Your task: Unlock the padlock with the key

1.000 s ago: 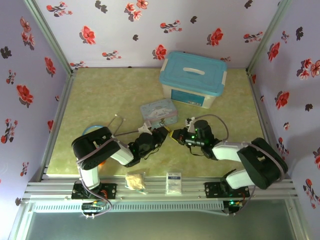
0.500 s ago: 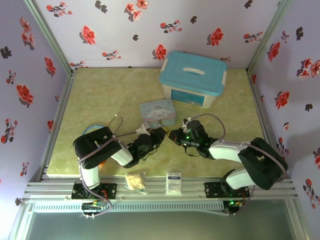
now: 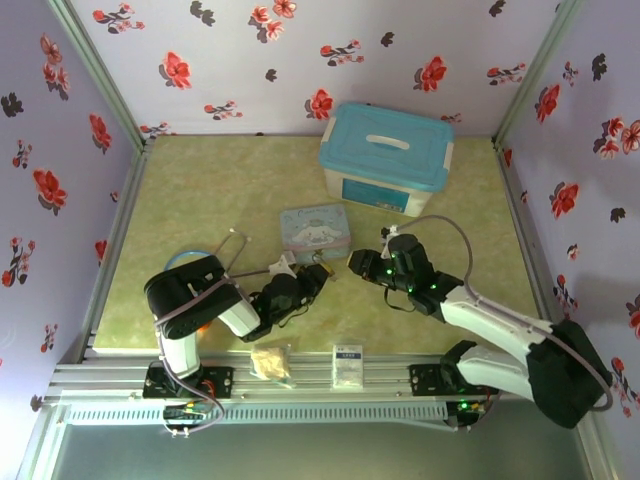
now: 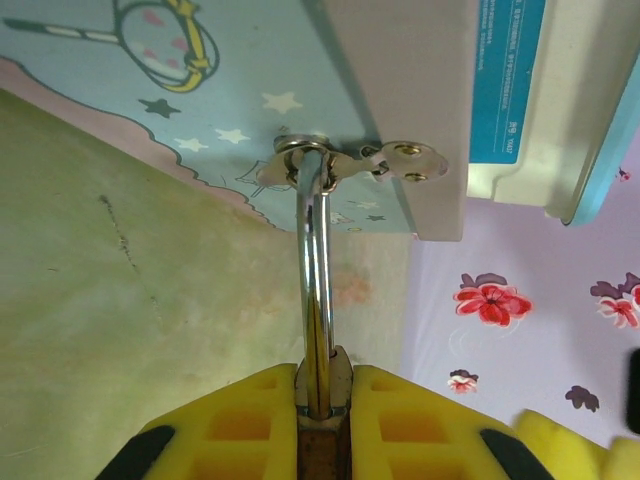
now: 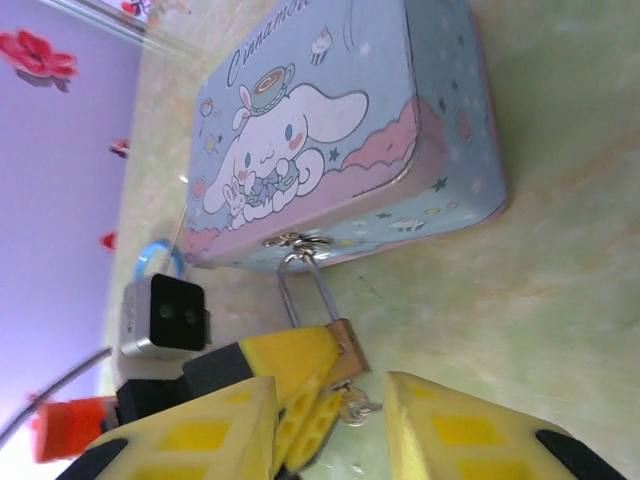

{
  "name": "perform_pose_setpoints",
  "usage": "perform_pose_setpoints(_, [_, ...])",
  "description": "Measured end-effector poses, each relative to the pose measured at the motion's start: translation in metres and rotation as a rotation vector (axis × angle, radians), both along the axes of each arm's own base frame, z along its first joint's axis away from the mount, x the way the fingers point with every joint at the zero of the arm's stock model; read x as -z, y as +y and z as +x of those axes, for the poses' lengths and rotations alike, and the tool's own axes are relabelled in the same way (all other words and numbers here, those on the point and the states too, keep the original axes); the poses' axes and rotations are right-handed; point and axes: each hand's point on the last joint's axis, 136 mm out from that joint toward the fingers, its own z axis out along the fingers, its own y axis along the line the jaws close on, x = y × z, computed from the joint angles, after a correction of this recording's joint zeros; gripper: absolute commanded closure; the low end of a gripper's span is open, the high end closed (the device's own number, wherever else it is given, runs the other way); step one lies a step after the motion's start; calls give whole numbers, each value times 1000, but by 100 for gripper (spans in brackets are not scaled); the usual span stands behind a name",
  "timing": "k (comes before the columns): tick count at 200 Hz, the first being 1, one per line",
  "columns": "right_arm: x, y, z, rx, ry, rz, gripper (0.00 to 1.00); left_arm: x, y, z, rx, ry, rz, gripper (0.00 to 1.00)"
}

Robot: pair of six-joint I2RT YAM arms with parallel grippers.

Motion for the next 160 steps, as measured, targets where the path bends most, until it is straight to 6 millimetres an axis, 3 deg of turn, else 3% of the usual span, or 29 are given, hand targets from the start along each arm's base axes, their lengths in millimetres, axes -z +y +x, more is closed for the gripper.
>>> perform_pose_setpoints(39, [-2, -3, -19, -156, -196, -306, 63, -5, 4, -2, 2, -7, 1, 100])
perform_pose_setpoints(63, [6, 8, -33, -296, -323, -462, 53, -7, 7, -4, 2, -9, -2, 100])
perform_pose_setpoints(83, [16, 25, -43, -424, -440, -580, 52, -7, 8, -5, 4, -10, 6, 100])
perform_pose_setpoints(112, [33, 47, -49, -564, -584, -719, 55, -12, 8, -5, 7, -23, 6, 100])
perform_pose_setpoints(160, [52, 56, -38, -590, -681, -865, 62, -11, 8, -5, 7, -22, 8, 100])
